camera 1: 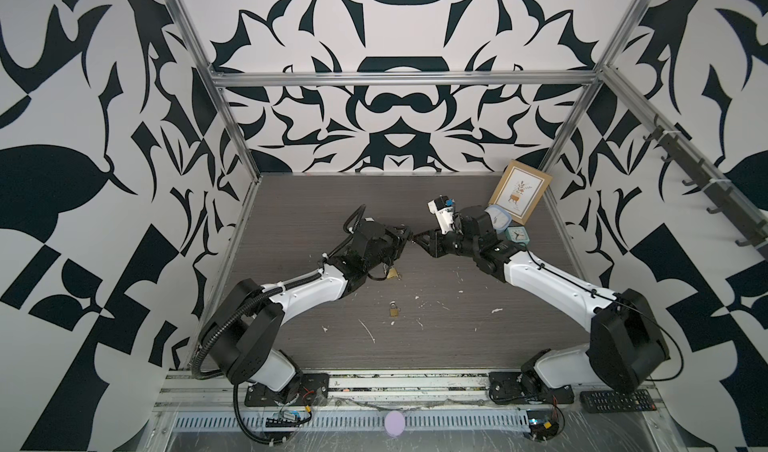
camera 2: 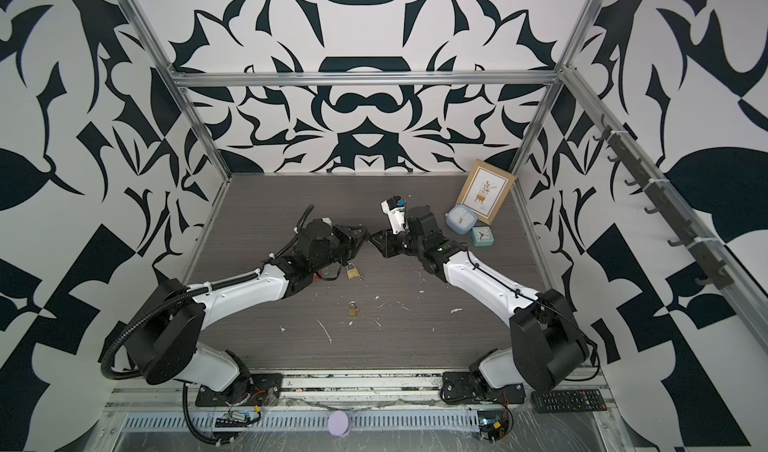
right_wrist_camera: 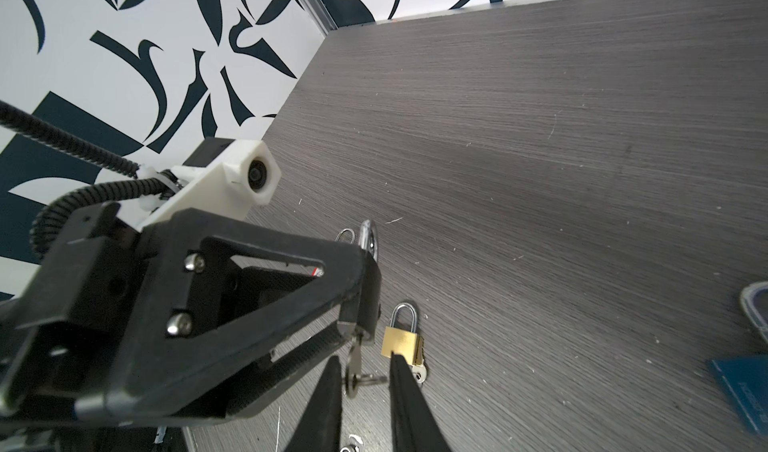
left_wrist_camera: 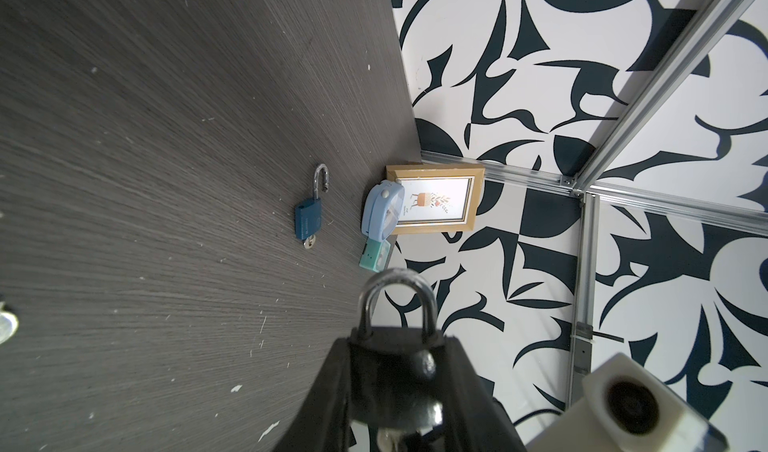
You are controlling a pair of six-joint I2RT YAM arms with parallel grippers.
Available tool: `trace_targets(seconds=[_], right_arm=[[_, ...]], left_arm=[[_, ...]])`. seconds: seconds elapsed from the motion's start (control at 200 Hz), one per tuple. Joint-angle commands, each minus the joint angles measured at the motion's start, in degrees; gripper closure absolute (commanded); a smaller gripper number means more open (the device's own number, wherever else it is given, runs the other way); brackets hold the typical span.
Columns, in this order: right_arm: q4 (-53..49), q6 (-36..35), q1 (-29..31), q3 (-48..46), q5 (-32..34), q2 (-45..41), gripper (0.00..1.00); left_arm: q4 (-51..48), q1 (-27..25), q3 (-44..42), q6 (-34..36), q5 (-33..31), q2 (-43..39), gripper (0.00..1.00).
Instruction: Lock with the key
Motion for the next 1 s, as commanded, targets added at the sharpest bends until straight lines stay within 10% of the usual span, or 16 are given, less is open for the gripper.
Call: trace_targets(seconds=[0.0, 0.995], right_arm=[[0.52, -1.01, 0.32, 2.81, -0.23, -0.09, 0.81], [0.16, -1.02, 0.54, -6.7, -2.62, -5.56, 1.0]], left_arm=[[0.78, -0.17, -0.55, -0.6, -0.16, -1.16, 1.0], [-1.06, 8.05, -0.49, 2.51, -1.02, -1.64, 1.0]])
